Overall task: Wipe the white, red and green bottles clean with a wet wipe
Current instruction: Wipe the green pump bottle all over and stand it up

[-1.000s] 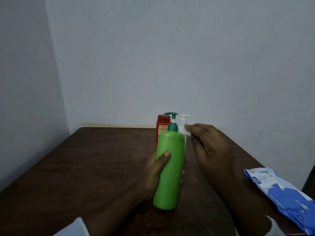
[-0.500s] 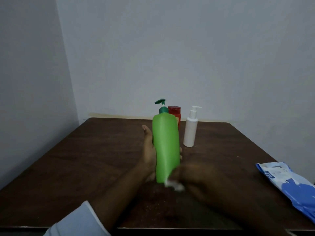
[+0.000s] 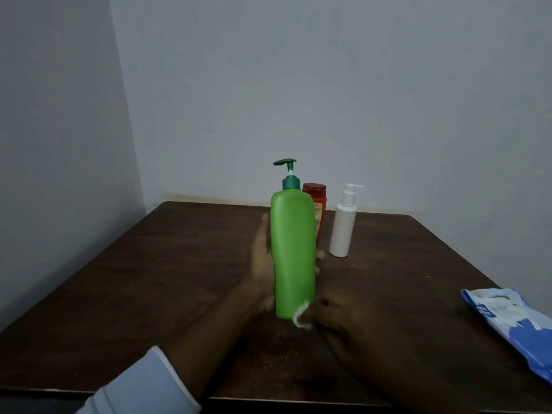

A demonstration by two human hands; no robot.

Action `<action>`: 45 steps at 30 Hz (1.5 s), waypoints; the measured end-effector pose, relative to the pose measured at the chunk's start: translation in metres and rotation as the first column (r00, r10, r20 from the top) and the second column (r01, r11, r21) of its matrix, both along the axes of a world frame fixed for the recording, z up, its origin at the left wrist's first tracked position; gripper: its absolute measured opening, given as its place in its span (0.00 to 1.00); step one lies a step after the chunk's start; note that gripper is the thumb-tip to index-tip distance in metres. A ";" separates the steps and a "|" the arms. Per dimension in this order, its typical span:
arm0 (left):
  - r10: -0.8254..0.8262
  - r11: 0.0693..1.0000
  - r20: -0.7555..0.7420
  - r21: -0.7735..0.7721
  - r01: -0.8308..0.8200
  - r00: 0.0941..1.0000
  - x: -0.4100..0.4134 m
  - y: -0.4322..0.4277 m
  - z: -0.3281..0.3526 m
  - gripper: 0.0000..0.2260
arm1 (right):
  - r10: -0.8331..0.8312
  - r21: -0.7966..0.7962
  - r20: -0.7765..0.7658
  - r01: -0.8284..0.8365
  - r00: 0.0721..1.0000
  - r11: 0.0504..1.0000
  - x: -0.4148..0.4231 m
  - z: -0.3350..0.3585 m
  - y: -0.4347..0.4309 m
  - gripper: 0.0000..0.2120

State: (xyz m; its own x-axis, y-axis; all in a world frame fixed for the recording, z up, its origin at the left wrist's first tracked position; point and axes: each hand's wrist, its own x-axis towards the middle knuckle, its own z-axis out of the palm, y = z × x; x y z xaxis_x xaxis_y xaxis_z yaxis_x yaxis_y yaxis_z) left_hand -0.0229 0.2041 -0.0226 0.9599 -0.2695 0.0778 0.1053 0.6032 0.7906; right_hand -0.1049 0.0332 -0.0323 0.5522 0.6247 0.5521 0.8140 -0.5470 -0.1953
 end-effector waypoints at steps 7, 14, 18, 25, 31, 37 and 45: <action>-0.032 0.999 -0.054 0.024 0.033 0.998 -0.005 -0.011 -0.010 0.33 | -0.050 0.324 -0.035 0.059 0.998 0.944 0.000 0.060 -0.009 0.09; -0.043 0.976 -0.042 0.214 0.051 0.998 -0.011 -0.013 -0.003 0.37 | -0.255 0.554 0.201 0.105 0.946 0.826 0.026 0.083 -0.005 0.11; -0.116 0.981 0.016 0.160 0.112 0.993 -0.017 -0.016 -0.002 0.35 | -0.234 0.215 0.422 0.154 0.876 0.964 0.058 0.068 0.007 0.09; -0.203 0.979 0.007 0.007 0.203 0.979 -0.014 -0.005 0.002 0.43 | -0.263 0.218 0.244 0.212 0.933 0.953 0.064 0.058 0.003 0.12; -0.123 0.991 -0.053 0.041 0.125 0.991 -0.002 0.001 -0.003 0.52 | 0.019 -0.170 0.085 -0.004 0.996 0.985 -0.011 0.008 0.006 0.13; -0.117 0.991 -0.048 0.056 0.120 0.992 -0.003 -0.007 -0.006 0.48 | 0.035 -0.030 0.039 -0.034 0.999 0.999 0.000 0.062 -0.006 0.10; -0.067 0.997 0.022 0.047 0.066 0.997 -0.008 -0.008 -0.004 0.36 | -0.239 0.122 0.362 0.209 0.901 0.970 0.074 0.071 0.036 0.10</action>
